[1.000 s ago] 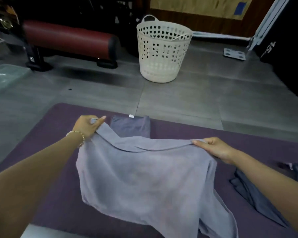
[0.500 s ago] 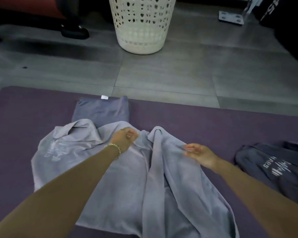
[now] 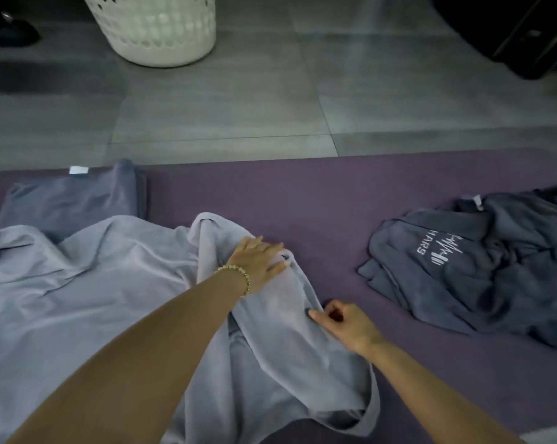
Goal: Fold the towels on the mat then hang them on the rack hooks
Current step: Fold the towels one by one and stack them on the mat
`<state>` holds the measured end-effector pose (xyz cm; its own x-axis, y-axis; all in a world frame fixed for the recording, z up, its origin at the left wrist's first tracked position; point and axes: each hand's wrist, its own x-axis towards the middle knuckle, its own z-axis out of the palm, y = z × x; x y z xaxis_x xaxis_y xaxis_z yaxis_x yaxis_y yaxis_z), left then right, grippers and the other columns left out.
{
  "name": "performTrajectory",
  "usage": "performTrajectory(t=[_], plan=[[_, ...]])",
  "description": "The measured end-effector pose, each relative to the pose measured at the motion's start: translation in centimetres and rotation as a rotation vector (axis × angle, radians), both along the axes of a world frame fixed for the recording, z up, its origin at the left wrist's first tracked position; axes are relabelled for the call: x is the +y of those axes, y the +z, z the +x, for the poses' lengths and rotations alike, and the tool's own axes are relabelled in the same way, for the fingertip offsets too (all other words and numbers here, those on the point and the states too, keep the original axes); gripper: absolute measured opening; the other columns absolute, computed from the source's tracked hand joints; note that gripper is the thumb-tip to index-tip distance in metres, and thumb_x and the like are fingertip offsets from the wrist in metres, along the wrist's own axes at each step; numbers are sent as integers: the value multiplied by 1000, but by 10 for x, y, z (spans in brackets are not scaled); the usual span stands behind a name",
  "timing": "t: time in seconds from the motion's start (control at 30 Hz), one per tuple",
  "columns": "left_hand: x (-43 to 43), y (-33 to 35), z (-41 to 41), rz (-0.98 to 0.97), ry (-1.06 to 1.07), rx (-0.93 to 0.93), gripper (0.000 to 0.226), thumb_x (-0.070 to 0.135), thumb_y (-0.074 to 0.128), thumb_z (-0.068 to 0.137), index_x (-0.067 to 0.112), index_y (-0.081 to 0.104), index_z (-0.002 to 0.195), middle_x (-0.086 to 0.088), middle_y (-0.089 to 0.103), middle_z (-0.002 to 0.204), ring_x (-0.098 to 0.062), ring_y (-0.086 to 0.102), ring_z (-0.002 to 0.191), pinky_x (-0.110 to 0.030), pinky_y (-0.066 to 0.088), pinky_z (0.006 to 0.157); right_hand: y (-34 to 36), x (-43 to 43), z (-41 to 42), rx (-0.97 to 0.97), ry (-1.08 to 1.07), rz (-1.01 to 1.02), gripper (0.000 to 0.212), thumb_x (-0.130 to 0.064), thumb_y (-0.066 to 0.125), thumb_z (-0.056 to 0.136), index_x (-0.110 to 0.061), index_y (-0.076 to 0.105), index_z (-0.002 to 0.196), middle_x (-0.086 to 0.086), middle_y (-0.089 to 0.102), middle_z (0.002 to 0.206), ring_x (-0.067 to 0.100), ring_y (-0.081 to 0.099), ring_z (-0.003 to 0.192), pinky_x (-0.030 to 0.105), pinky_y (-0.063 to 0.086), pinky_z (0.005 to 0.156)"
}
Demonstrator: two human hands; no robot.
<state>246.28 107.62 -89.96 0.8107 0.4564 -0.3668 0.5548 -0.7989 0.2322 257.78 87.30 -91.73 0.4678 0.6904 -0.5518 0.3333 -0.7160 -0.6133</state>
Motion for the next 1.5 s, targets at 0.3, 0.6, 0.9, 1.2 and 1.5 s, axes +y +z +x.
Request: performTrajectory(t=[0.3, 0.6, 0.9, 1.2, 1.5], plan=[[-10, 33, 24, -491, 285, -624, 54, 44, 50, 94, 0, 40, 65, 0, 32, 61, -11, 32, 58, -31, 35, 63, 54, -39, 27, 133, -361, 566, 48, -52, 68, 78, -14, 43, 61, -6, 31, 53, 3, 27, 50, 16, 25, 47], [-33, 41, 7, -647, 609, -225, 74, 63, 26, 93, 2, 68, 102, -16, 66, 105, -25, 59, 106, -31, 41, 98, 74, -45, 9, 280, -83, 358, 13, -21, 64, 87, -14, 73, 82, -11, 67, 66, -3, 57, 61, 15, 44, 64], [-42, 10, 7, -498, 457, -241, 36, 40, 55, 93, 8, 69, 86, -4, 63, 76, -21, 57, 77, -27, 45, 75, 26, -58, 32, 165, -133, 330, 14, -13, 73, 82, -21, 68, 92, -8, 70, 93, 4, 62, 80, 16, 45, 78], [-61, 87, 83, -688, 0, -376, 17, 17, 50, 97, 11, 65, 93, 8, 59, 84, 7, 48, 75, -7, 38, 75, 40, -40, 51, 759, -427, 430, 64, -38, 72, 74, -18, 49, 131, 3, 65, 125, 12, 61, 114, 27, 47, 97], [-21, 141, 171, -261, 188, -604, 24, 20, 56, 94, 5, 71, 106, -9, 69, 113, -21, 60, 107, -16, 37, 83, 66, -98, 94, 699, -233, 273, 30, -26, 59, 86, -6, 69, 107, 3, 71, 108, 13, 65, 103, 21, 49, 87]])
